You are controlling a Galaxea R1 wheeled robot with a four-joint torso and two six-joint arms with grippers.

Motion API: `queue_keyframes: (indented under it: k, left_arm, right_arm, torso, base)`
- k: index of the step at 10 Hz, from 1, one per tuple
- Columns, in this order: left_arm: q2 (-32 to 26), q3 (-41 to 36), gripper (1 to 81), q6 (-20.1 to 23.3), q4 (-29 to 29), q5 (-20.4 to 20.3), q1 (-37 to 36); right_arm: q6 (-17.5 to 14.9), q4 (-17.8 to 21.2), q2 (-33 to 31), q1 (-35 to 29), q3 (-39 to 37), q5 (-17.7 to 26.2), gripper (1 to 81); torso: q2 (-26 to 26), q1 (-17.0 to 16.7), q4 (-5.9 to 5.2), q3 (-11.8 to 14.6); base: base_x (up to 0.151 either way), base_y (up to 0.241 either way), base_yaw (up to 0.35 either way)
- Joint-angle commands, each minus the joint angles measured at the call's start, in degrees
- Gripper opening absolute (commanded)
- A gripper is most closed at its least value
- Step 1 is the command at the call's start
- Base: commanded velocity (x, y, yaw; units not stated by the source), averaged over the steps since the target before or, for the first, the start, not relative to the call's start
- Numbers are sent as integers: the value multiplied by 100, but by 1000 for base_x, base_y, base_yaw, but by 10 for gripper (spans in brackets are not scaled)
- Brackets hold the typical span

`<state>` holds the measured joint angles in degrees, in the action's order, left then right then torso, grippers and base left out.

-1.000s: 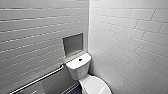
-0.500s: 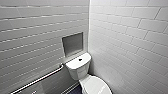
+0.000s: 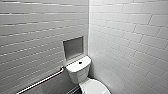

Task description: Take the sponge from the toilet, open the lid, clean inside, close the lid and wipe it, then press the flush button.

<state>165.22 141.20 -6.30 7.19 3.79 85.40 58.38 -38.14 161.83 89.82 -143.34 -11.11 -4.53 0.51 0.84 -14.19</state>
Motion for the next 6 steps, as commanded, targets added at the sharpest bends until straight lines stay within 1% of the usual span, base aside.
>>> queue_keyframes:
  k: [1, 2, 3, 4, 5, 6]
  left_arm:
    - [231, 232, 811, -11, -376, 632, -159]
    - [222, 232, 811, -11, -472, 632, -159]
    - [222, 232, 811, -11, -526, 623, -168]
    - [222, 232, 811, -3, -517, 614, -176]
    - [214, 258, 811, -3, -517, 588, -176]
    - [222, 329, 811, 41, -508, 588, -185]
  right_arm:
    - [42, 79, 483, 112, -868, 706, 10]
    - [-63, 88, 642, 59, -1124, 732, 10]
    - [-386, 105, 756, -73, -1248, 1118, 10]
    - [-1000, 419, 845, -144, -1204, 1313, 10]
    - [-1753, 1032, 854, -231, -1204, 1330, 10]
    - [-2753, 1722, 862, -293, -1178, 1365, 10]
  torso:
    - [0, 0, 0, 0]
    - [0, 0, 0, 0]
    - [0, 0, 0, 0]
    - [0, -2, 0, 0]
    - [0, -2, 0, 2]
    - [0, -2, 0, 2]
  base:
    - [0, 0, 0]
    - [0, 0, 0]
    - [0, 0, 0]
    - [0, 0, 0]
    - [0, 0, 0]
    - [0, 0, 0]
